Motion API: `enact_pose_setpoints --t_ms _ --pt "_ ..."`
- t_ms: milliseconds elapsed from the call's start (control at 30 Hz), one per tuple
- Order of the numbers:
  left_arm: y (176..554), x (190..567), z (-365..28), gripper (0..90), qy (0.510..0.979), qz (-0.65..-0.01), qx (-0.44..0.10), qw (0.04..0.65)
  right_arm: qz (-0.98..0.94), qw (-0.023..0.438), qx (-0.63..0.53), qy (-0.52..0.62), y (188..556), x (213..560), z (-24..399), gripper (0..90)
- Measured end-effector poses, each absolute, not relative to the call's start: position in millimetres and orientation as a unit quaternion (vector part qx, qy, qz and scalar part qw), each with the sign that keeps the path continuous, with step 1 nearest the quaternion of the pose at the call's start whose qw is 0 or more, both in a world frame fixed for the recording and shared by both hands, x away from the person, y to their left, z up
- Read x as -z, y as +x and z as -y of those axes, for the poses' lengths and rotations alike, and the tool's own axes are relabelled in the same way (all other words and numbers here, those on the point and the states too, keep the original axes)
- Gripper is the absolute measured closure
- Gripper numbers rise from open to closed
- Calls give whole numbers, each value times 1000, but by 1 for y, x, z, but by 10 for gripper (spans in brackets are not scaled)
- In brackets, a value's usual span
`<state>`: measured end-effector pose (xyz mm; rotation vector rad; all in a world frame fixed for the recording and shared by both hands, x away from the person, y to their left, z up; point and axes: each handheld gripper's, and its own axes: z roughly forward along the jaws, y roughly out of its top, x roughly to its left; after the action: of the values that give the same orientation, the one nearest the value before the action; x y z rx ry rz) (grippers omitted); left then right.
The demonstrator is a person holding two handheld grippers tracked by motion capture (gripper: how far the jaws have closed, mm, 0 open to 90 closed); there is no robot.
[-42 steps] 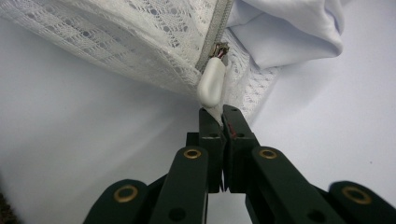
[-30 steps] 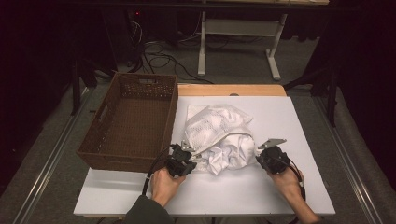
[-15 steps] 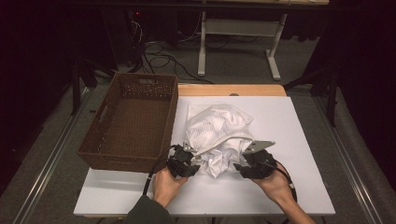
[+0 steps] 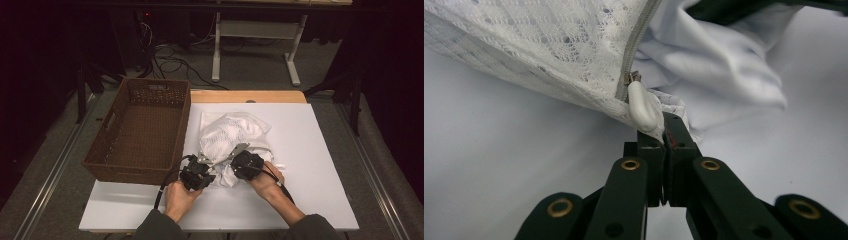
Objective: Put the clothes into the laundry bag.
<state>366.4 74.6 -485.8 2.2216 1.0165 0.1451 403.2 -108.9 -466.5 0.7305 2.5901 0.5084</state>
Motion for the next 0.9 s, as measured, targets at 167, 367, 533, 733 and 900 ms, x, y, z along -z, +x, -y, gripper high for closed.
enact_pose_setpoints --t_ms 167,367,533,733,900 --pt "362 481 -77 882 853 -387 -57 345 -914 219 -178 291 425 477 107 824" --pt "362 484 -78 882 854 -391 -59 339 -890 243 -195 334 450 485 112 812" --pt "364 487 -78 864 853 -395 -61 337 -895 222 -209 326 438 474 119 638" --pt "366 492 -74 679 851 -403 -53 332 -891 196 -242 329 415 450 142 553" --pt "366 495 -72 606 849 -411 -53 328 -899 182 -260 301 389 438 150 541"
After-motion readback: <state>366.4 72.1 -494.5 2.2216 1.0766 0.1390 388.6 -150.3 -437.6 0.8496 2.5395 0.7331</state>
